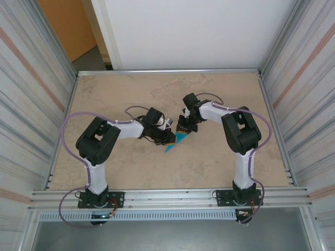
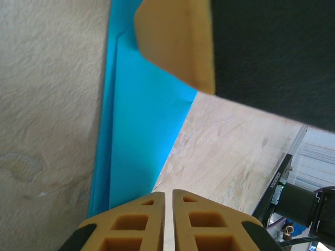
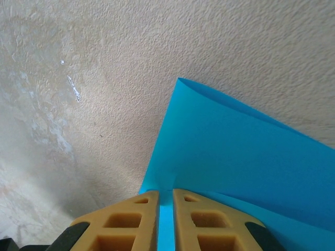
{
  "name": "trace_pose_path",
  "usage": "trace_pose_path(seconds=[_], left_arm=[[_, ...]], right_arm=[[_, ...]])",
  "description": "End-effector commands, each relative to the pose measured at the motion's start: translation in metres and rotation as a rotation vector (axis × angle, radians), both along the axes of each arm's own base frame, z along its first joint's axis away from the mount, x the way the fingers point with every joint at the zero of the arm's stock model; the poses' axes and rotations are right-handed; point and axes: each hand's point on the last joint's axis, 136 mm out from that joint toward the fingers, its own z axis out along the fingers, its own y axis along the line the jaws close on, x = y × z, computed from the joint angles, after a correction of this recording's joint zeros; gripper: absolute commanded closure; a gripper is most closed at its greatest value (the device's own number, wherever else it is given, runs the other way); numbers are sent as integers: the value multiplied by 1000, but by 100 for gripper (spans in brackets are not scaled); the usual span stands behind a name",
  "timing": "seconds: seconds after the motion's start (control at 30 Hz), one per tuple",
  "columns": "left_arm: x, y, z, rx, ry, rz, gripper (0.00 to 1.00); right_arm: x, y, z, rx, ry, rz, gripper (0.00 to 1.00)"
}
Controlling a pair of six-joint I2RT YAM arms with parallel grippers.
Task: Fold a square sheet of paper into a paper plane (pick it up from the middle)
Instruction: Fold the wing for the fifth time at the center of the table.
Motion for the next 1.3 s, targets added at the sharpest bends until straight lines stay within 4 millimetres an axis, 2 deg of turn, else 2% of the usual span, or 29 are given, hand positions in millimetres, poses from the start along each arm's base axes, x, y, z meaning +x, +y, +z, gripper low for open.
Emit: trace_pose_path(seconds=[0.0, 0.27, 0.37, 0.5, 0.6, 0.97, 1.13, 1.27], left_arm=[[10, -6, 6, -23, 8, 15, 88], [10, 9, -19, 98, 53, 68, 92], [8, 18, -31, 145, 96, 106, 93], [5, 25, -40, 174, 133, 146, 93], [4, 27, -43, 173, 151, 166, 94], [3, 26, -43, 163, 164, 164, 94], [3, 24, -38, 140, 154, 146, 94], [1, 20, -24, 94, 97, 85, 93]], right_arm=[[-16, -11, -23, -79, 69, 19, 86], [-14, -9, -19, -63, 66, 17, 87], [-6, -4, -4, -27, 28, 4, 86], [7, 6, 29, 55, -67, -4, 84], [5, 11, 38, 98, -88, -5, 84], [-22, 18, 4, 92, -5, 18, 88], [-27, 5, -18, 39, 26, 3, 90], [-31, -10, -37, -13, 57, -14, 91]])
